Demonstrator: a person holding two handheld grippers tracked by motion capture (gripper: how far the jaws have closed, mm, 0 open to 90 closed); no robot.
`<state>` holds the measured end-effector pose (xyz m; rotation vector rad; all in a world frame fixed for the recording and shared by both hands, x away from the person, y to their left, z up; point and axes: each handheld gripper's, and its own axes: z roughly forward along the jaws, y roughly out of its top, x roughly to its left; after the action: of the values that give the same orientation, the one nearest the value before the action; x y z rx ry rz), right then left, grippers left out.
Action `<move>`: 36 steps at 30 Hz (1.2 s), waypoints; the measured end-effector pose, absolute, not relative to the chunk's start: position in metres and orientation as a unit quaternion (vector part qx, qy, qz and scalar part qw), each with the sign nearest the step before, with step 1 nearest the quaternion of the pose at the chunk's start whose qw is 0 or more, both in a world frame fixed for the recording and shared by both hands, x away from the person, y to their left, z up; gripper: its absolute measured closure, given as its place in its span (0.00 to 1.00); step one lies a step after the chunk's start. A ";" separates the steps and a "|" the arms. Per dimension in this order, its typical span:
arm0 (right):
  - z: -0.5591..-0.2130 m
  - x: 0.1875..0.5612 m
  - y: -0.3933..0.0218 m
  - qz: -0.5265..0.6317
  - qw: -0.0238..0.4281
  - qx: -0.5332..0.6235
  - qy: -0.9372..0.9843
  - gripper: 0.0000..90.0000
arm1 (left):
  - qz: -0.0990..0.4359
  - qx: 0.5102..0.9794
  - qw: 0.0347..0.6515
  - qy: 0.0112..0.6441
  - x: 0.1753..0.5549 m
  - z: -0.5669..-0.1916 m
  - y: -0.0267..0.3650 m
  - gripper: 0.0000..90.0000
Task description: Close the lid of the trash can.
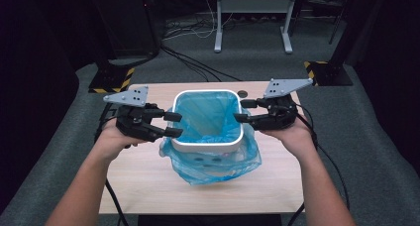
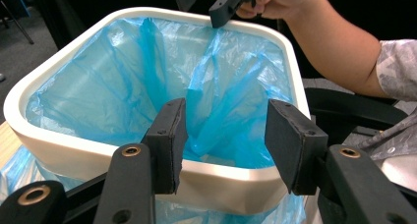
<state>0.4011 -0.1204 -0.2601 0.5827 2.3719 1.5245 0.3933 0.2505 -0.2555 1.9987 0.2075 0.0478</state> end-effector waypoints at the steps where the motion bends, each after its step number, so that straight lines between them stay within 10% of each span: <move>1: -0.262 0.402 -0.122 0.530 0.125 0.203 0.814 0.55 | 0.020 0.837 0.539 0.087 0.394 -0.257 0.251 0.57; 36: -0.268 0.374 -0.159 0.522 0.156 0.227 0.807 0.50 | 0.087 0.824 0.530 0.179 0.389 -0.269 0.313 0.46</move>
<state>0.3744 -0.1589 -0.2680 0.6499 2.3122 1.4943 0.3887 0.3127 -0.2685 1.9674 0.4283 0.2066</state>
